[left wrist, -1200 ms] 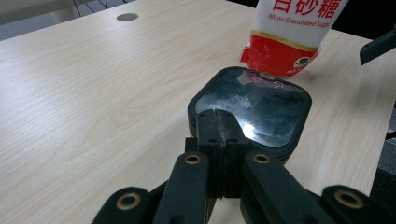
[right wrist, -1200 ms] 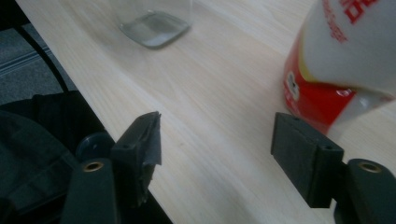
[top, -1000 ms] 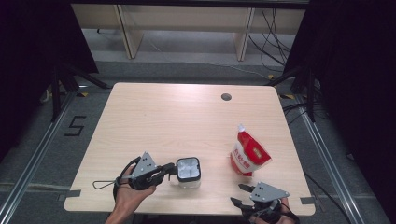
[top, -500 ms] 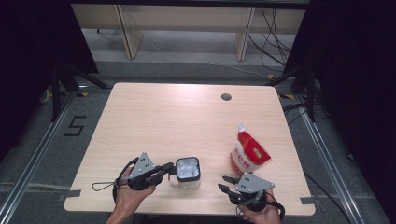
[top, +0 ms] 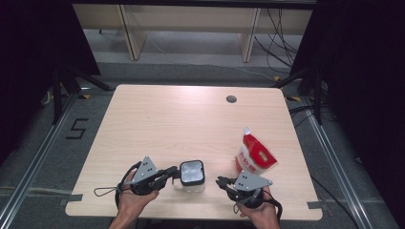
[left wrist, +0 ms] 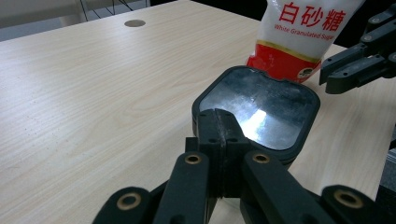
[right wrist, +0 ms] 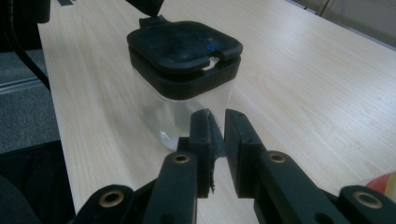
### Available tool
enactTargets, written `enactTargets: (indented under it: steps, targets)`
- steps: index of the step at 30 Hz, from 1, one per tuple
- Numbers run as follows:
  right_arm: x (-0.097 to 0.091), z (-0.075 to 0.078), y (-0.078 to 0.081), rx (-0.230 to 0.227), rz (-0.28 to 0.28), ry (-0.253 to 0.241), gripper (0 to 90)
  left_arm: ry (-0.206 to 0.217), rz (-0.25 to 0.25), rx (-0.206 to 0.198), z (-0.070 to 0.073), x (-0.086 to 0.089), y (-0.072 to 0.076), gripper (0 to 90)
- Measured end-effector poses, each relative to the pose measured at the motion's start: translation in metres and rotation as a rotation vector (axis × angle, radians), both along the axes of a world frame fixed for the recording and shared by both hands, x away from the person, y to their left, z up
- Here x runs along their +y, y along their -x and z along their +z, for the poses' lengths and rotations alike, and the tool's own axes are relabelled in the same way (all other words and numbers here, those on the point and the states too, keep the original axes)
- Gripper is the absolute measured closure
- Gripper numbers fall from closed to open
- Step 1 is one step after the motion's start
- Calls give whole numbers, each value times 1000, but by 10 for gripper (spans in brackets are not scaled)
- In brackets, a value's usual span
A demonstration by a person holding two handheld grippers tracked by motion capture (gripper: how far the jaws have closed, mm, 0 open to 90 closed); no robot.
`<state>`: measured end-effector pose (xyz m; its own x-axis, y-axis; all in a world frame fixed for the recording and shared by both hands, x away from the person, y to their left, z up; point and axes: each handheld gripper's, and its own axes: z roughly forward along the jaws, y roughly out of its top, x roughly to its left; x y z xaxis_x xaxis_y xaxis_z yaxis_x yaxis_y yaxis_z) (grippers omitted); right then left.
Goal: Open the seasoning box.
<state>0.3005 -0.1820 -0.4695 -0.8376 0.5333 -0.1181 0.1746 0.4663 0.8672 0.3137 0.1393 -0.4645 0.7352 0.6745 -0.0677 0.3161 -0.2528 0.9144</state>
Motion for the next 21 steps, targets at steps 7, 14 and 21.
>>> enactTargets:
  steps: [7, 14, 21]
  targets:
    - [10, -3, -6, 11, 22, -21, 863, 13, -1, 0, -1, 1, 0, 891]
    - [15, -3, -10, 8, 27, -27, 873, 14, -2, -1, -2, 1, 0, 892]
    - [21, -1, -13, 3, 41, -24, 881, 9, -7, -8, -2, 0, 0, 892]
